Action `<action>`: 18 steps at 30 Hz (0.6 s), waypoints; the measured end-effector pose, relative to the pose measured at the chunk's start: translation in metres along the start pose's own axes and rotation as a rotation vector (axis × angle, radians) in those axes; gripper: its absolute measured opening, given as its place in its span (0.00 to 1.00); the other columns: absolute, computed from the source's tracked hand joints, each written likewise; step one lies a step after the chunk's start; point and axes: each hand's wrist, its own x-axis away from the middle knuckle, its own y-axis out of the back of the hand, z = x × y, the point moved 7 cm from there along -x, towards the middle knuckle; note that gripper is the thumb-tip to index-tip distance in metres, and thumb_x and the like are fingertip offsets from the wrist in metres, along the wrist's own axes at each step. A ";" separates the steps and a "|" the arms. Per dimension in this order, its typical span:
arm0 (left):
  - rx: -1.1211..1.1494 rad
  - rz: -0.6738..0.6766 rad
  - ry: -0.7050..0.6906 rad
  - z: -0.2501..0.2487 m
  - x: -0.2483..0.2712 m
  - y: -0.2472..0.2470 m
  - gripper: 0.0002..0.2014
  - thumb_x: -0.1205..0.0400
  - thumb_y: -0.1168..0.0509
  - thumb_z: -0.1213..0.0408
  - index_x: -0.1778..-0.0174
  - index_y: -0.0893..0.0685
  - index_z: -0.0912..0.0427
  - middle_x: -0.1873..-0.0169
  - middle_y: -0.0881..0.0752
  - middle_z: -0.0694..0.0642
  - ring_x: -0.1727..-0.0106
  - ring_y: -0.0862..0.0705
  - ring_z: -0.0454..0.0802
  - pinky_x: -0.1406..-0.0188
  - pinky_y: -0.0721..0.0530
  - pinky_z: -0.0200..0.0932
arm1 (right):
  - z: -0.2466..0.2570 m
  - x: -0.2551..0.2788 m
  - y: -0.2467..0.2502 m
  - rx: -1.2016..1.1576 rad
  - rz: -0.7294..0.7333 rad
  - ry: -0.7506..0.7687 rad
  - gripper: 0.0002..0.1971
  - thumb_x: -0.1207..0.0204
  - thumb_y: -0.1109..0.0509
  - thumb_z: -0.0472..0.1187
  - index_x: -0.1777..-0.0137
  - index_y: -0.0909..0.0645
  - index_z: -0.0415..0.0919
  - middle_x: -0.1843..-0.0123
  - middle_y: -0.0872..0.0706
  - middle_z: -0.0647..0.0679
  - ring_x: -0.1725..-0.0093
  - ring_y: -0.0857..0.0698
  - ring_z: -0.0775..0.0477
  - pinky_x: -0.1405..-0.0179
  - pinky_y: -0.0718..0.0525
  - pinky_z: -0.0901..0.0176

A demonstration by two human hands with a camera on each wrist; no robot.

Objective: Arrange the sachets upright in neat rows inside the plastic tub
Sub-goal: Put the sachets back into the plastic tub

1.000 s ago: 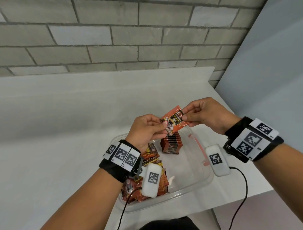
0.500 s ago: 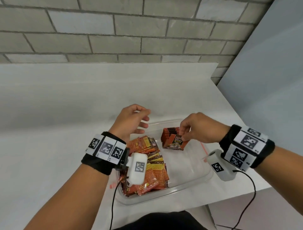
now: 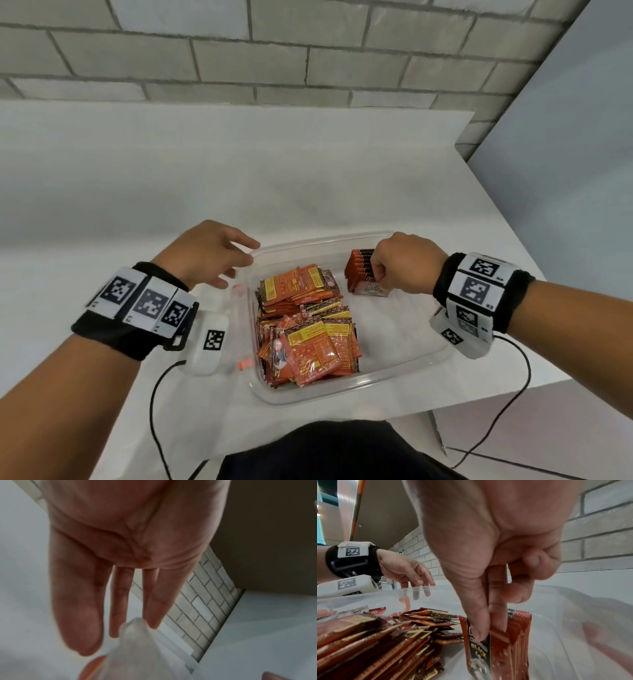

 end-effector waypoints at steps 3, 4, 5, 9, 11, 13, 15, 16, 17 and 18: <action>0.091 -0.001 0.020 0.008 -0.003 -0.002 0.11 0.22 0.29 0.71 0.48 0.12 0.52 0.61 0.10 0.54 0.68 0.12 0.50 0.67 0.13 0.42 | 0.003 -0.004 -0.002 0.062 0.012 -0.005 0.05 0.28 0.31 0.35 0.57 0.15 0.44 0.56 0.16 0.47 0.60 0.18 0.44 0.74 0.32 0.64; 0.118 -0.004 0.023 0.010 -0.003 -0.002 0.11 0.22 0.29 0.73 0.47 0.12 0.54 0.63 0.11 0.54 0.71 0.13 0.49 0.69 0.13 0.40 | 0.004 -0.005 -0.003 0.079 0.016 -0.006 0.05 0.28 0.31 0.35 0.55 0.15 0.44 0.56 0.16 0.46 0.60 0.18 0.43 0.75 0.33 0.64; 0.137 -0.008 0.024 0.010 -0.004 -0.002 0.12 0.22 0.29 0.74 0.47 0.12 0.55 0.65 0.11 0.54 0.73 0.14 0.48 0.69 0.12 0.40 | 0.004 -0.006 -0.003 0.090 0.015 -0.007 0.05 0.28 0.31 0.35 0.55 0.15 0.43 0.56 0.16 0.46 0.60 0.19 0.43 0.75 0.33 0.64; 0.168 -0.003 0.020 0.012 -0.005 -0.002 0.11 0.23 0.28 0.74 0.48 0.12 0.56 0.65 0.12 0.56 0.73 0.14 0.49 0.69 0.12 0.40 | 0.004 -0.008 -0.002 0.100 0.015 -0.016 0.05 0.27 0.31 0.36 0.56 0.16 0.46 0.55 0.17 0.47 0.60 0.20 0.44 0.75 0.34 0.64; 0.176 0.003 0.017 0.013 -0.006 -0.003 0.12 0.23 0.28 0.74 0.48 0.12 0.56 0.64 0.12 0.56 0.71 0.14 0.50 0.69 0.12 0.40 | 0.003 -0.008 -0.001 0.102 0.017 -0.020 0.04 0.27 0.31 0.36 0.57 0.18 0.47 0.57 0.19 0.48 0.61 0.21 0.45 0.75 0.35 0.64; 0.183 0.004 0.016 0.014 -0.006 -0.003 0.12 0.23 0.28 0.74 0.49 0.12 0.55 0.63 0.11 0.57 0.71 0.14 0.49 0.70 0.12 0.40 | 0.003 -0.008 -0.001 0.109 0.019 -0.023 0.03 0.27 0.32 0.37 0.59 0.19 0.46 0.58 0.19 0.48 0.61 0.21 0.45 0.75 0.36 0.64; 0.193 0.005 0.015 0.014 -0.006 -0.003 0.11 0.23 0.28 0.75 0.49 0.12 0.55 0.62 0.12 0.58 0.72 0.14 0.49 0.72 0.13 0.38 | 0.003 -0.008 0.000 0.131 0.021 -0.026 0.01 0.26 0.32 0.37 0.57 0.19 0.43 0.56 0.17 0.47 0.61 0.21 0.45 0.75 0.34 0.63; 0.196 0.007 0.014 0.014 -0.006 -0.003 0.11 0.23 0.28 0.75 0.50 0.12 0.55 0.62 0.12 0.58 0.72 0.14 0.48 0.73 0.14 0.38 | 0.002 -0.009 0.000 0.142 0.024 -0.027 0.02 0.25 0.32 0.38 0.55 0.19 0.42 0.55 0.16 0.46 0.61 0.20 0.45 0.74 0.33 0.63; 0.199 0.010 0.013 0.014 -0.006 -0.003 0.11 0.23 0.28 0.75 0.50 0.12 0.55 0.61 0.12 0.58 0.72 0.14 0.48 0.73 0.14 0.38 | 0.002 -0.009 0.000 0.152 0.028 -0.026 0.03 0.25 0.32 0.38 0.53 0.18 0.41 0.54 0.16 0.45 0.61 0.20 0.44 0.73 0.32 0.63; 0.202 0.013 0.012 0.014 -0.006 -0.003 0.11 0.23 0.29 0.75 0.50 0.12 0.54 0.62 0.12 0.58 0.72 0.14 0.48 0.74 0.14 0.38 | 0.002 -0.010 0.000 0.156 0.032 -0.025 0.04 0.25 0.32 0.38 0.52 0.18 0.41 0.54 0.16 0.45 0.60 0.20 0.44 0.73 0.32 0.63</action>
